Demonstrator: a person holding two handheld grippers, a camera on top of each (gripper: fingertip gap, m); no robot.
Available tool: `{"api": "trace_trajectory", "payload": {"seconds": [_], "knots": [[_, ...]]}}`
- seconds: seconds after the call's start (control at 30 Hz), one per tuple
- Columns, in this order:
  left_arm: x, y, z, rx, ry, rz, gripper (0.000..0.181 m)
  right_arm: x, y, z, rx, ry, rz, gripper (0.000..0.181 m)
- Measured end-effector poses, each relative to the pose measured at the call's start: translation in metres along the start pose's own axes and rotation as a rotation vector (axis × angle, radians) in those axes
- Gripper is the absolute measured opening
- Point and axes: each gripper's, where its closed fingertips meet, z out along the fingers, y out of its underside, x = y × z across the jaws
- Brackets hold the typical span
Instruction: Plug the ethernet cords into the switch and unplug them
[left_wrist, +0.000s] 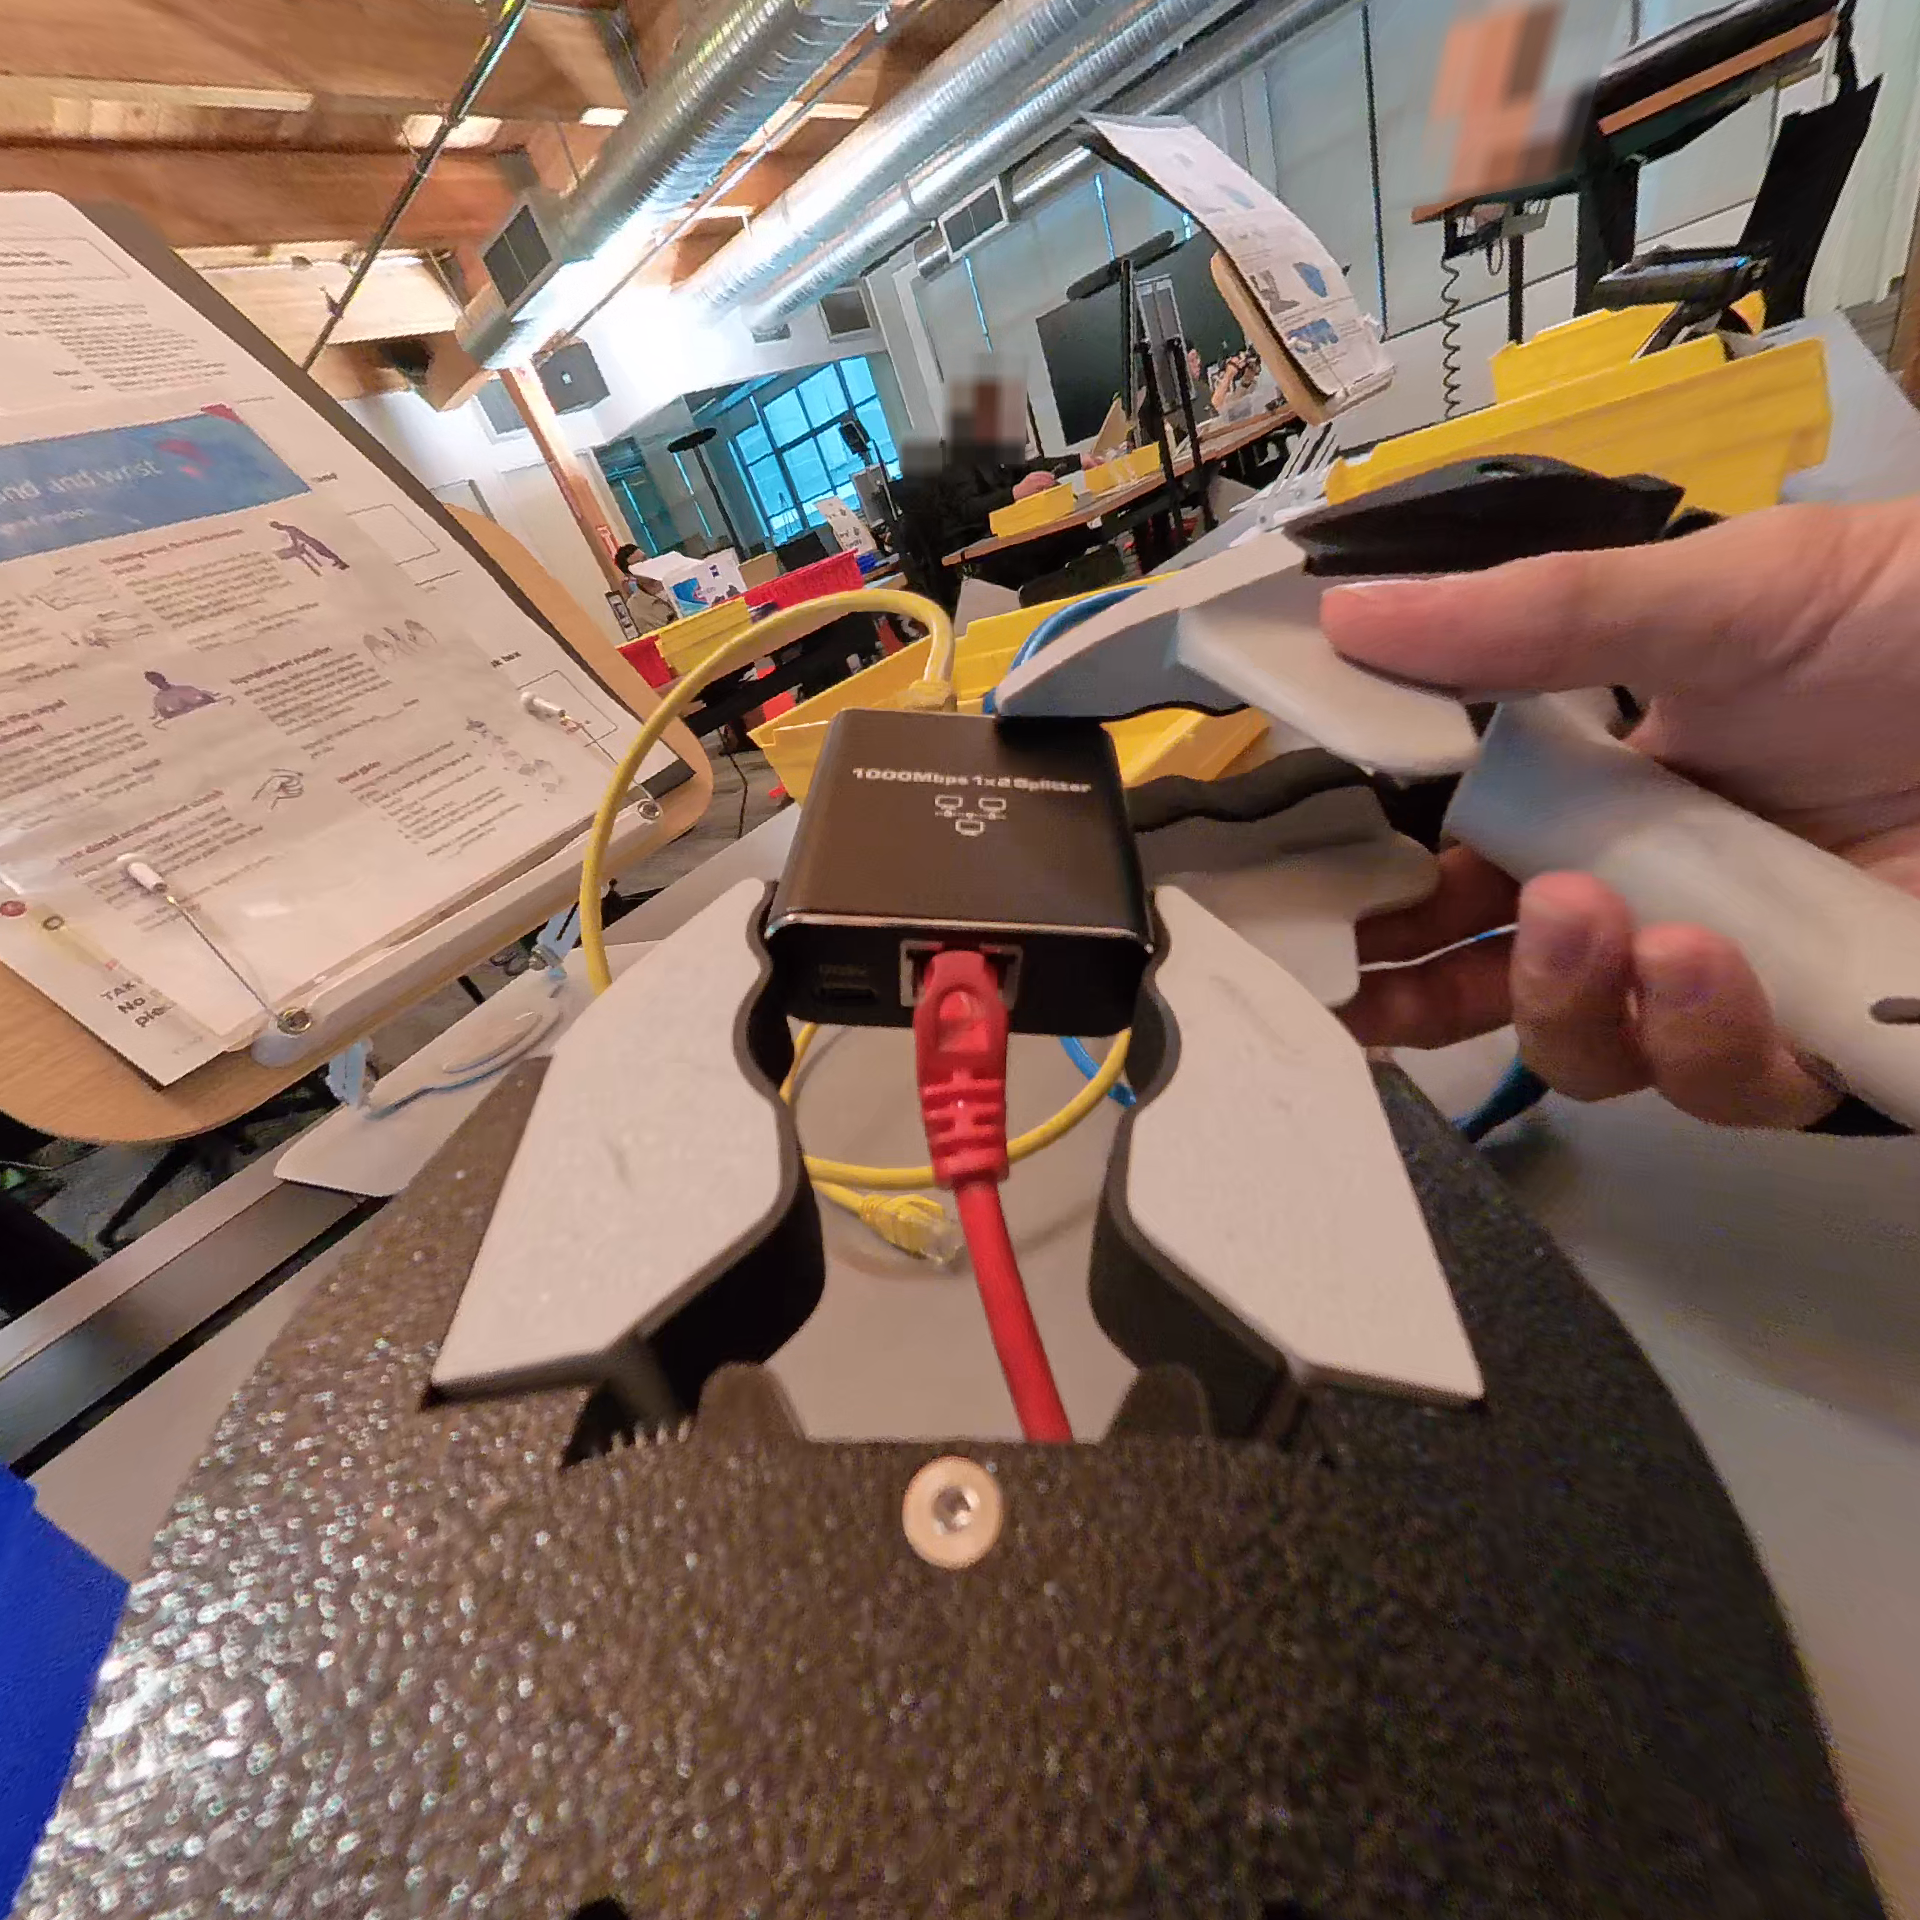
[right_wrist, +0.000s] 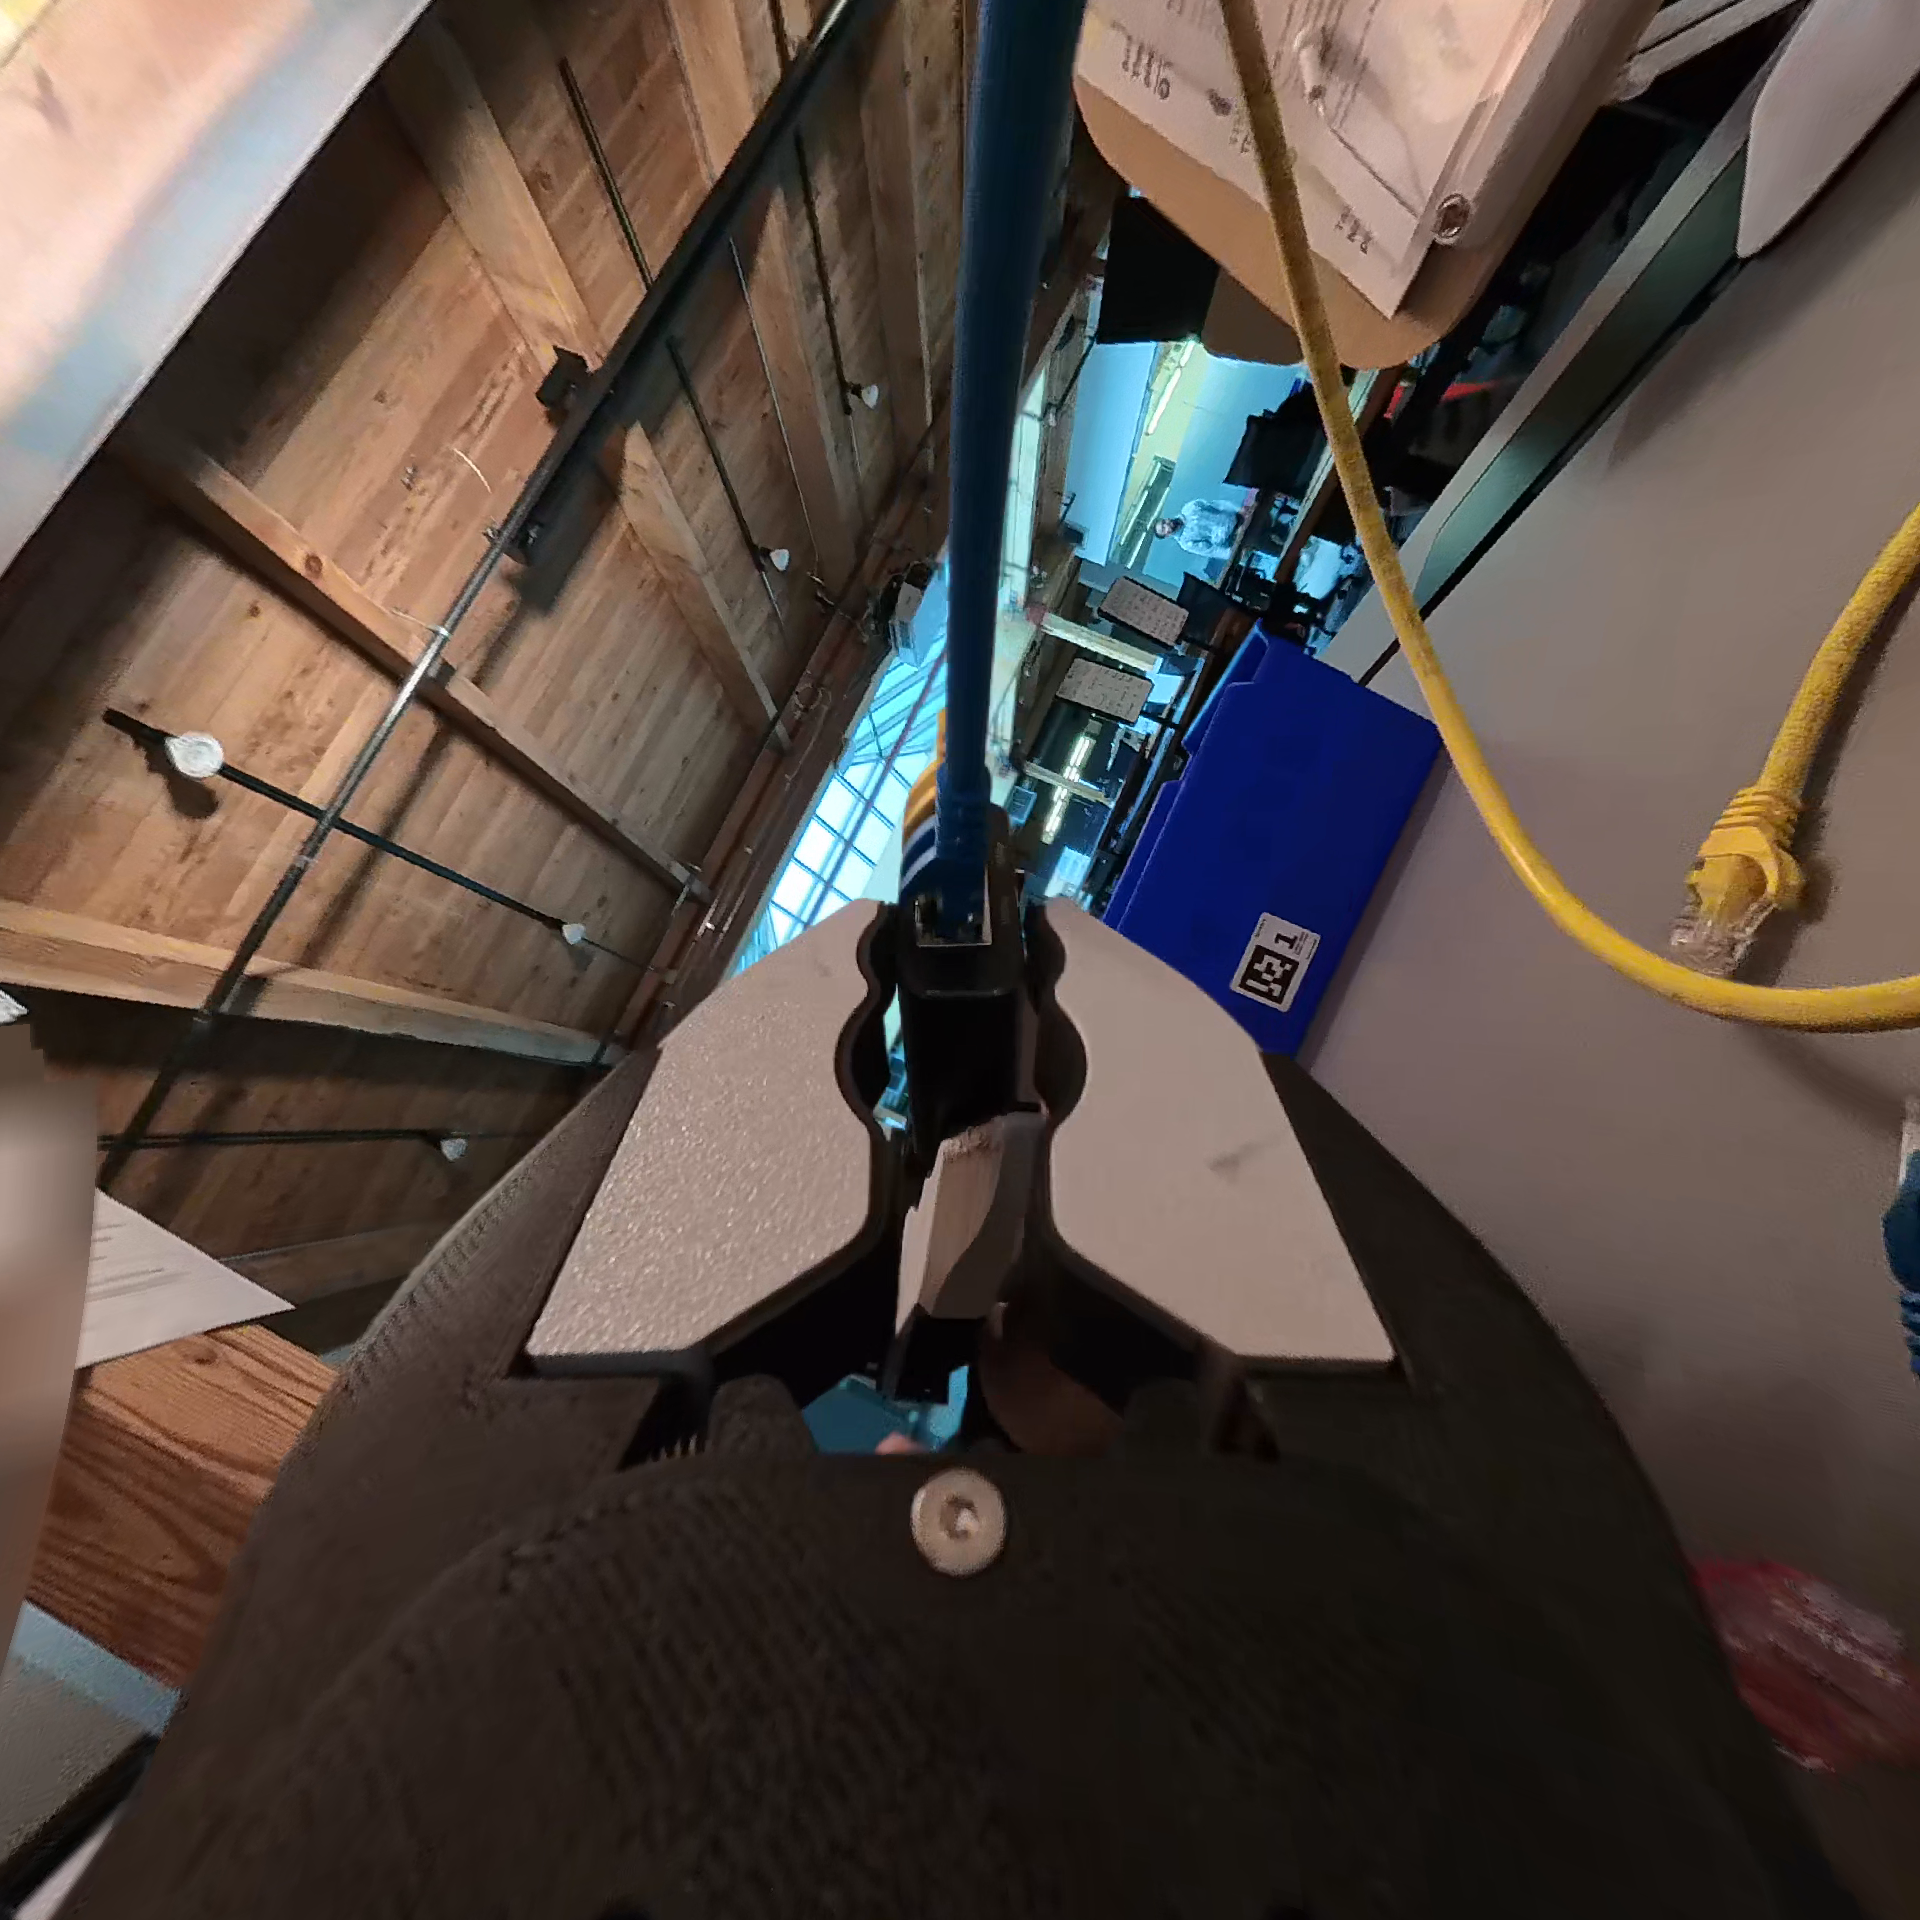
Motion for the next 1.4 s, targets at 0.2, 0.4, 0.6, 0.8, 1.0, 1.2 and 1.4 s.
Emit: {"api": "trace_trajectory", "payload": {"seconds": [0.2,0.4,0.6,0.8,1.0,1.2,1.4], "knots": [[0.000,-0.002,0.000,0.011,-0.006,-0.011,0.063,-0.003,-0.005,-0.001,0.051,-0.003,0.024,0.021],[-0.001,0.001,0.002,-0.011,-0.035,-0.009,0.063,0.001,-0.007,-0.001,0.093,-0.016,0.054,0.021],[-0.001,0.005,0.004,-0.043,-0.061,0.001,0.063,0.005,-0.010,-0.001,0.132,-0.020,0.062,0.018],[-0.008,0.006,0.002,-0.043,-0.089,-0.027,0.062,0.005,-0.010,0.007,0.143,-0.026,0.073,0.013],[-0.007,0.008,0.003,-0.052,-0.087,-0.021,0.063,0.007,-0.010,0.007,0.116,-0.025,0.065,0.013],[-0.008,0.011,0.003,-0.068,-0.096,-0.019,0.063,0.011,-0.010,0.008,0.093,-0.026,0.042,0.013],[-0.014,0.008,0.001,-0.042,-0.128,-0.015,0.063,0.007,-0.009,0.015,0.084,-0.048,0.041,0.013]]}}
